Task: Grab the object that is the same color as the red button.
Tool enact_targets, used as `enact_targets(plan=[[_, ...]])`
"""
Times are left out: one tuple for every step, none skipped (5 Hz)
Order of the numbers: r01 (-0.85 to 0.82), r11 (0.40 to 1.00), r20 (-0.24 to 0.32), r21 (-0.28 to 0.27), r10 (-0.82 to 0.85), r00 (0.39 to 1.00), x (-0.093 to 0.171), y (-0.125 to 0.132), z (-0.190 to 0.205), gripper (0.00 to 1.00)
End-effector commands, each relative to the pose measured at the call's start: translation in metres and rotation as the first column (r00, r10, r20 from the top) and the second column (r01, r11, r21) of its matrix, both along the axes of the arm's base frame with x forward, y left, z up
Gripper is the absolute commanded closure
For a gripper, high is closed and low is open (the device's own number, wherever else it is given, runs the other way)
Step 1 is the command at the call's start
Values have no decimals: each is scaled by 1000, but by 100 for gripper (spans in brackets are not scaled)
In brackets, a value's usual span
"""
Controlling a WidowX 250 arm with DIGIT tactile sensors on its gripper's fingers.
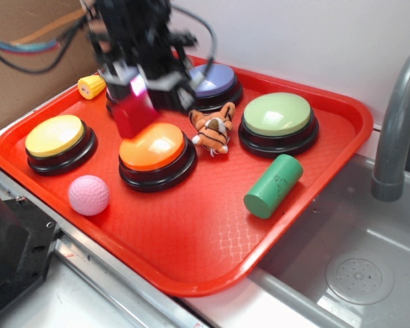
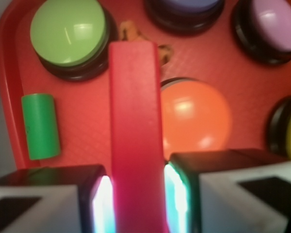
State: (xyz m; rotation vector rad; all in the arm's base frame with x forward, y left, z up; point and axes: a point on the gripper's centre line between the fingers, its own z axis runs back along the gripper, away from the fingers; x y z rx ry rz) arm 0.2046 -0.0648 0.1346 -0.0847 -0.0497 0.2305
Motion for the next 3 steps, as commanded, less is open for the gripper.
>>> enact_targets(plan=[[5,1000,125,13,-6,992,10,51,74,100],[-50,996,200,71,35,979,5,71,81,100],[-116,990,123,85,105,987,-4,78,71,100]])
